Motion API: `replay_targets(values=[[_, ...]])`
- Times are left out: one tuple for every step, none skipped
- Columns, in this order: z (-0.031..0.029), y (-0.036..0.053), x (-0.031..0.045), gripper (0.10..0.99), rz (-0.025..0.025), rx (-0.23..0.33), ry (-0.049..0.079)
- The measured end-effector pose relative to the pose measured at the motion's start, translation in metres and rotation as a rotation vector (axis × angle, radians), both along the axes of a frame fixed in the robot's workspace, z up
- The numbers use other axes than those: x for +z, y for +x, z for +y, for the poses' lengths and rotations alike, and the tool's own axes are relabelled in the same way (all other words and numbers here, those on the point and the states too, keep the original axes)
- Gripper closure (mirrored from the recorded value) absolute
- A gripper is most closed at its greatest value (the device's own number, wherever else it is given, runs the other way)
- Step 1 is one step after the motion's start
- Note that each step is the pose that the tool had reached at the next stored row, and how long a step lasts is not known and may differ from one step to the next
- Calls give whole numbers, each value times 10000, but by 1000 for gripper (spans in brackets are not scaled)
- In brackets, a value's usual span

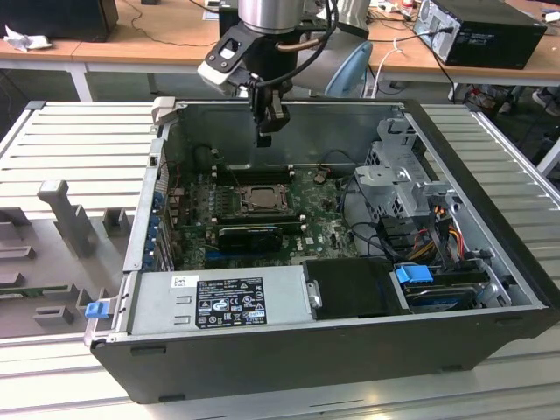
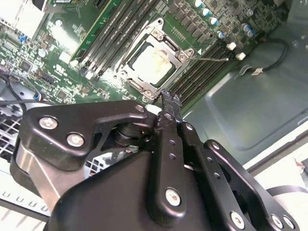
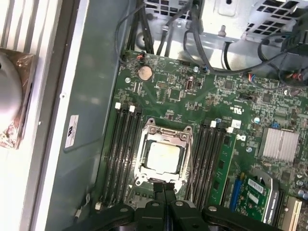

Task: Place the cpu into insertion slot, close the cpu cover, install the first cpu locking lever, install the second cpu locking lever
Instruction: 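Install the first cpu locking lever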

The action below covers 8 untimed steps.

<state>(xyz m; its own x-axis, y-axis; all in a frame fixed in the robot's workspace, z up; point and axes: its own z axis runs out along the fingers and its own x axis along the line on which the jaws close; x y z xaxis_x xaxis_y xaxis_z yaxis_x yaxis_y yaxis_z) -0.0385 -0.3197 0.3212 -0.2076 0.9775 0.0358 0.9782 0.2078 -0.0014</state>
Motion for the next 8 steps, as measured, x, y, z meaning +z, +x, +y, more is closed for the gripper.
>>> replay_targets(values=[[0, 0, 0, 980, 1, 184, 0], [0, 0, 0, 980, 2, 330, -1], [0, 0, 0, 980, 2, 535, 0], [0, 0, -1, 980, 1, 647, 1], [0, 0, 0, 980, 1, 757, 1], [0, 0, 0, 980, 2, 878, -1], [0, 0, 0, 980, 2, 1001, 0], [0, 0, 0, 980, 1, 1189, 0]])
